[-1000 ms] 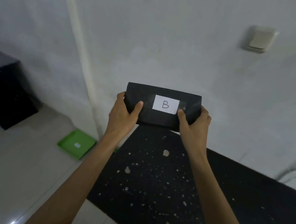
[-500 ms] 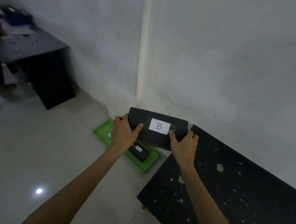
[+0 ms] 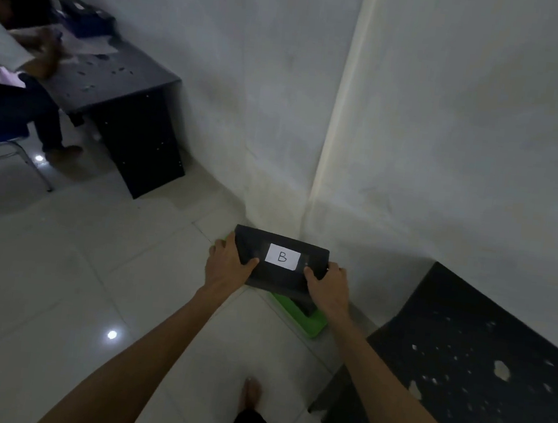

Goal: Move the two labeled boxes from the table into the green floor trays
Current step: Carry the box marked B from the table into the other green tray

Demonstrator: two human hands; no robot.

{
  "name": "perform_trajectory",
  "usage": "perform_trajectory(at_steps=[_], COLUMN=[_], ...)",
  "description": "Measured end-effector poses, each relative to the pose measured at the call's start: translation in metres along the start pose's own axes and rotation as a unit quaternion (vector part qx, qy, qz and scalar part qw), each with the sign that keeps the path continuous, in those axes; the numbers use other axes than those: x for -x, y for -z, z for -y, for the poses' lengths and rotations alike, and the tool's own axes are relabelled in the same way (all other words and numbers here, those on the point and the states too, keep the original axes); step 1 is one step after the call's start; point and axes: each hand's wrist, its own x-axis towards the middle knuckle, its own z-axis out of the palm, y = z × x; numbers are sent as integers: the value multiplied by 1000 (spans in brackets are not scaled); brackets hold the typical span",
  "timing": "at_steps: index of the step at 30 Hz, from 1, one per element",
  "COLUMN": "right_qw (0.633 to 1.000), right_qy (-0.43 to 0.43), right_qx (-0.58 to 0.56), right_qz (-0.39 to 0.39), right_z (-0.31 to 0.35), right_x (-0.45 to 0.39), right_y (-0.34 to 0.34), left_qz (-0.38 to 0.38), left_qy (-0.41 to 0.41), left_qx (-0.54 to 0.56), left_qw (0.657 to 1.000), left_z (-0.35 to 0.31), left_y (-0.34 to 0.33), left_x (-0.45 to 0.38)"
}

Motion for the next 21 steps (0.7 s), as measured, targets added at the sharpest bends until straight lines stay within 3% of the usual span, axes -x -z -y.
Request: perform_trajectory(at_steps=[6, 21], right_qw=[999, 976], right_qy=[-45, -216], right_qx=[0, -5], right_qz=[24, 19], right_z=[17, 62], right_x=[-76, -242], right_y=[-62, -179], left_qz=[11, 164], left_qy=[-18, -27], left_qx=[-41, -77], left_qw=[999, 983], left_z=[34, 82], left_y=[-12, -46], left_x=[-91, -325])
